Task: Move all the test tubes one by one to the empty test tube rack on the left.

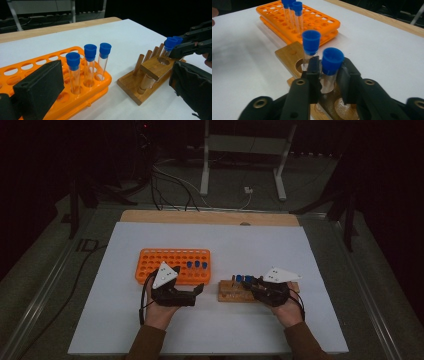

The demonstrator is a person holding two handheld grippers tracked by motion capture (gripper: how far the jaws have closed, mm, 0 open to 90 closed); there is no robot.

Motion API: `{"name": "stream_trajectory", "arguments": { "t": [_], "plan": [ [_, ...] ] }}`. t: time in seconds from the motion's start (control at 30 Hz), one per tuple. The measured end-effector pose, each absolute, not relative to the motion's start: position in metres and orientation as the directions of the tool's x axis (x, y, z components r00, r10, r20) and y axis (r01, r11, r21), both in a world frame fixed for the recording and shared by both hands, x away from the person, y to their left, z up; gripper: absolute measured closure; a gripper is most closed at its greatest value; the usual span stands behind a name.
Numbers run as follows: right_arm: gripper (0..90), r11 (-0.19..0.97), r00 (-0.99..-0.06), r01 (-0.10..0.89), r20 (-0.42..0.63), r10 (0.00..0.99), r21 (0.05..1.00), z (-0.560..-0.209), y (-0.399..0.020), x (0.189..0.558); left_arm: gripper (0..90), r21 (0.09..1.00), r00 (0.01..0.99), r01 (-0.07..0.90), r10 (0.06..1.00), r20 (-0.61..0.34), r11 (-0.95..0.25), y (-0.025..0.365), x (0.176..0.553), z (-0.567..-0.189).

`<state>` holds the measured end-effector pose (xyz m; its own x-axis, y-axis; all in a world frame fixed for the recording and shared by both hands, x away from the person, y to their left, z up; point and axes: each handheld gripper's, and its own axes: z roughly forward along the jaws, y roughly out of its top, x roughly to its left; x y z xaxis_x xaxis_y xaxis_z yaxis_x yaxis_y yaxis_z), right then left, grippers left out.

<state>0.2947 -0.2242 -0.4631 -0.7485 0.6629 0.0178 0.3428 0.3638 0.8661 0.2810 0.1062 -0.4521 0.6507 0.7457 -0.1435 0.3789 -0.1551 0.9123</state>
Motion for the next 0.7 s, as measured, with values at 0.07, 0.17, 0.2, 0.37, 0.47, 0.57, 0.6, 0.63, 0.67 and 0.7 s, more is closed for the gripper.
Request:
{"name": "stream_trajectory", "arguments": {
  "t": [0.07,0.17,0.2,0.37,0.47,0.57,0.6,0.63,0.67,0.7],
  "plan": [
    [75.4,0.367,-0.753,0.337,0.015,0.657,0.867,-0.4632,-0.2235,0.294,0.2,0.913,0.652,0.378,0.744,-0.142,-0.156,0.1061,0.2809,-0.4521],
    [76.2,0.367,-0.757,0.338,0.019,0.653,0.867,-0.4632,-0.2236,0.2938,0.3,0.912,0.653,0.379,0.743,-0.145,-0.155,0.1056,0.2808,-0.4523],
    [76.4,0.367,-0.758,0.339,0.021,0.652,0.866,-0.4632,-0.2236,0.2936,0.3,0.911,0.653,0.38,0.743,-0.143,-0.159,0.1056,0.2809,-0.4525],
    [76.7,0.366,-0.756,0.341,0.021,0.654,0.866,-0.4629,-0.2236,0.2935,0.3,0.91,0.655,0.383,0.741,-0.146,-0.159,0.1048,0.2813,-0.4534],
    [76.7,0.364,-0.754,0.342,0.021,0.657,0.866,-0.4628,-0.2236,0.2938,0.2,0.91,0.655,0.383,0.741,-0.147,-0.158,0.1046,0.2812,-0.4533],
    [76.7,0.351,-0.748,0.346,0.03,0.662,0.87,-0.4616,-0.224,0.2934,0.3,0.91,0.657,0.383,0.74,-0.145,-0.162,0.1042,0.2812,-0.4536],
    [76.7,0.346,-0.75,0.344,0.033,0.661,0.873,-0.4609,-0.2246,0.2934,0.3,0.909,0.657,0.384,0.739,-0.145,-0.163,0.104,0.2812,-0.4538],
    [76.7,0.338,-0.749,0.346,0.04,0.661,0.875,-0.46,-0.2251,0.293,0.3,0.908,0.657,0.386,0.74,-0.147,-0.162,0.1035,0.2812,-0.4541],
    [76.7,0.338,-0.748,0.344,0.039,0.662,0.876,-0.4589,-0.2256,0.2929,0.3,0.908,0.657,0.387,0.739,-0.148,-0.162,0.1032,0.2812,-0.4543],
    [76.7,0.334,-0.747,0.344,0.04,0.664,0.878,-0.4578,-0.2258,0.2926,0.3,0.907,0.659,0.387,0.737,-0.148,-0.165,0.1029,0.2813,-0.4544]
  ]
}}
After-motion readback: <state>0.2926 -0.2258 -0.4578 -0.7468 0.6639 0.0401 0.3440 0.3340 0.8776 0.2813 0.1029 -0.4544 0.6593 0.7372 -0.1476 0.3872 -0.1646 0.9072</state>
